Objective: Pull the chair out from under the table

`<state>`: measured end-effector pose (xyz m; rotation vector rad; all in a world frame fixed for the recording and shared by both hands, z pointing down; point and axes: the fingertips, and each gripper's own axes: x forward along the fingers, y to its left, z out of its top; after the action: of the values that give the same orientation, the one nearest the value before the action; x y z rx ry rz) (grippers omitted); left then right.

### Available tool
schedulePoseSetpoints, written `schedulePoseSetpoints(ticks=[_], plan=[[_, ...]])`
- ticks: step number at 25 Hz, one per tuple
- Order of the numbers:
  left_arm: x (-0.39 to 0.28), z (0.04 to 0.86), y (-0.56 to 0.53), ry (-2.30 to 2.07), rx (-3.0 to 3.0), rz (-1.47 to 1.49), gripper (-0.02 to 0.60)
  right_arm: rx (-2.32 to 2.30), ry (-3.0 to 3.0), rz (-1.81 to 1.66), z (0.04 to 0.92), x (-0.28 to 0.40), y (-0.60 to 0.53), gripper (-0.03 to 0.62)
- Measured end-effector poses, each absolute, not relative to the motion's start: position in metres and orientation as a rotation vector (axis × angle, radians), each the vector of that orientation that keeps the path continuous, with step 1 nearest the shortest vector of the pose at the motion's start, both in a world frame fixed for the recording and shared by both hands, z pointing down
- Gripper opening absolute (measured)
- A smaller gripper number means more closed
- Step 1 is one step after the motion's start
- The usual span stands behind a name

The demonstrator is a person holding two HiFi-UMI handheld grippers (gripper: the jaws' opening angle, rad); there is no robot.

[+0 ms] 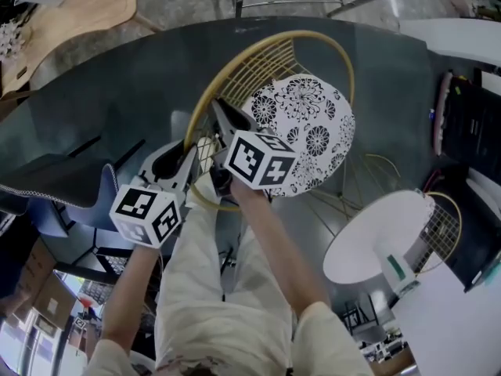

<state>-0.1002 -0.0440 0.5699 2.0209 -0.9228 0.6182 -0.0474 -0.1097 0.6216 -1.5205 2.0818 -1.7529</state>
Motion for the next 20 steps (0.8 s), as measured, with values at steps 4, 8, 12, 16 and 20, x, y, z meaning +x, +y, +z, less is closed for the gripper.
schedulePoseSetpoints(ticks=[4, 8, 12, 16, 20], plan=[[-0.117, 0.571, -0.054, -0.941, 2.017, 0.612, 0.072, -1.510, 2.101, -1.755, 0.623, -0.064, -0.121, 0.031], [-0.129, 0.571, -0.063, -0.952, 2.009, 0.608, 0.072, -1.511, 2.108, -1.764, 0.623, -0.076, -0.129, 0.031], [-0.148, 0.568, -0.080, -0.956, 2.008, 0.600, 0.072, -1.518, 2.098, -1.757, 0.621, -0.094, -0.146, 0.031], [-0.171, 0.569, -0.093, -0.987, 1.996, 0.591, 0.072, -1.491, 2.122, -1.761, 0.623, -0.117, -0.159, 0.031], [-0.165, 0.571, -0.091, -1.005, 1.993, 0.595, 0.071, -1.483, 2.123, -1.765, 0.624, -0.110, -0.157, 0.031]])
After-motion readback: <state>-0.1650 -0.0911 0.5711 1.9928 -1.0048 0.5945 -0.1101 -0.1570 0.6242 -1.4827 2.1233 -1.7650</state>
